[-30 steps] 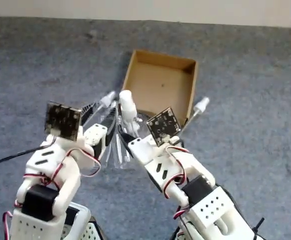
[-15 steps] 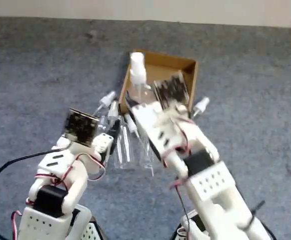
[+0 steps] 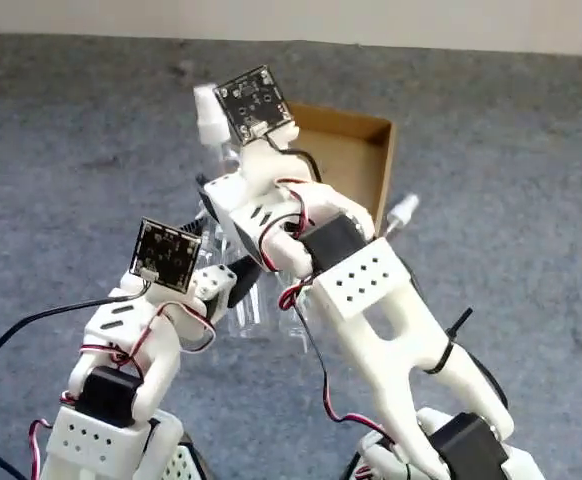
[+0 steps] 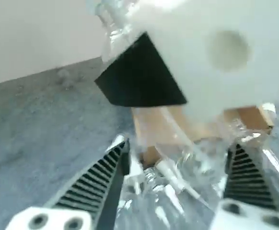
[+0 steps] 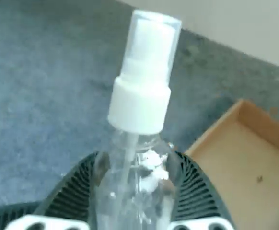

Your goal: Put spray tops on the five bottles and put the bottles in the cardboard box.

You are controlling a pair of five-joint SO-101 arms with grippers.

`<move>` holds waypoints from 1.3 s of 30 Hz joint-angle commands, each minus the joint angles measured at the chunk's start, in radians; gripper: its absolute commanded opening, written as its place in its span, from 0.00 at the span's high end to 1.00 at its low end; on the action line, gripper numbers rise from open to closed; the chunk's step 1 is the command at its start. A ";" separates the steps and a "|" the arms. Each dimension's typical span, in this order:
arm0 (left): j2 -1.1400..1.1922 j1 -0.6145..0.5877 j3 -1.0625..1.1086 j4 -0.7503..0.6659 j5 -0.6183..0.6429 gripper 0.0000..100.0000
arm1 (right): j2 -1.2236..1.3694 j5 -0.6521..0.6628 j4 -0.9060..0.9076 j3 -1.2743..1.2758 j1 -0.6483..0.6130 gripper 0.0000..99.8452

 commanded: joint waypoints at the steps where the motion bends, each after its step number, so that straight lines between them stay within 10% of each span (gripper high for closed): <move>1: -0.007 -0.028 0.002 -0.048 -0.008 0.76 | -0.013 -0.015 0.119 -0.094 -0.004 1.00; 19: -0.008 -0.035 0.013 -0.043 -0.009 0.76 | -0.004 -0.012 0.383 -0.280 0.008 1.00; 39: -0.019 -0.125 0.134 -0.170 -0.009 0.99 | 0.696 0.094 -0.360 -0.638 0.320 1.00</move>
